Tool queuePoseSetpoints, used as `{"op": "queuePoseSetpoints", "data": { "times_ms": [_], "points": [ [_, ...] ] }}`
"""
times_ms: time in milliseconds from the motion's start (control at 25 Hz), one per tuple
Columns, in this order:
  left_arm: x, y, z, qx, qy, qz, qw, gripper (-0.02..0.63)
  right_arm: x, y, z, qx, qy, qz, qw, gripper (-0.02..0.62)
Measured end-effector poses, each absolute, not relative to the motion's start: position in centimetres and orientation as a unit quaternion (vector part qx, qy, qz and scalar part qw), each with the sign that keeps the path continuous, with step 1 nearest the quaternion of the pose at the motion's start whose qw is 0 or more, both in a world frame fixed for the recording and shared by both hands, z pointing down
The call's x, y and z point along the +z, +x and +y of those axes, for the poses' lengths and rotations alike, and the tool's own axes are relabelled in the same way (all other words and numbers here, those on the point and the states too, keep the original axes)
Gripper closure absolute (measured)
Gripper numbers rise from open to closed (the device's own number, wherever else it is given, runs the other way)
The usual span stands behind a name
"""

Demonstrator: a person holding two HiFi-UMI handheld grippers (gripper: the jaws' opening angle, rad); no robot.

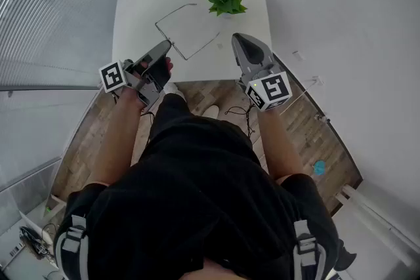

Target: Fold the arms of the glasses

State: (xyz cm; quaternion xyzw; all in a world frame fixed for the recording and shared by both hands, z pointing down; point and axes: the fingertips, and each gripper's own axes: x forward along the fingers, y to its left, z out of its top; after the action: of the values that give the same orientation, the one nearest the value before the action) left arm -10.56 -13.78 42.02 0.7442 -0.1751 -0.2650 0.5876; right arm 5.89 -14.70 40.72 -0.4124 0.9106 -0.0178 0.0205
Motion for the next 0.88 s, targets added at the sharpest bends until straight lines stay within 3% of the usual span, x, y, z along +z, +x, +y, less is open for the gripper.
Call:
{"op": "queuePoseSetpoints", "data": {
  "times_ms": [480, 880],
  "points": [
    [41.5, -10.6, -13.8, -0.274, 0.743, -0.175, 0.585, 0.595, 41.0, 6.0, -14.7, -0.025, -0.411, 0.911, 0.014, 0.584],
    [41.3, -10.5, -13.7, -0.274, 0.745, -0.172, 0.584, 0.595, 42.2, 5.7, -15.0, 0.004, -0.414, 0.909, -0.037, 0.583]
  ]
}}
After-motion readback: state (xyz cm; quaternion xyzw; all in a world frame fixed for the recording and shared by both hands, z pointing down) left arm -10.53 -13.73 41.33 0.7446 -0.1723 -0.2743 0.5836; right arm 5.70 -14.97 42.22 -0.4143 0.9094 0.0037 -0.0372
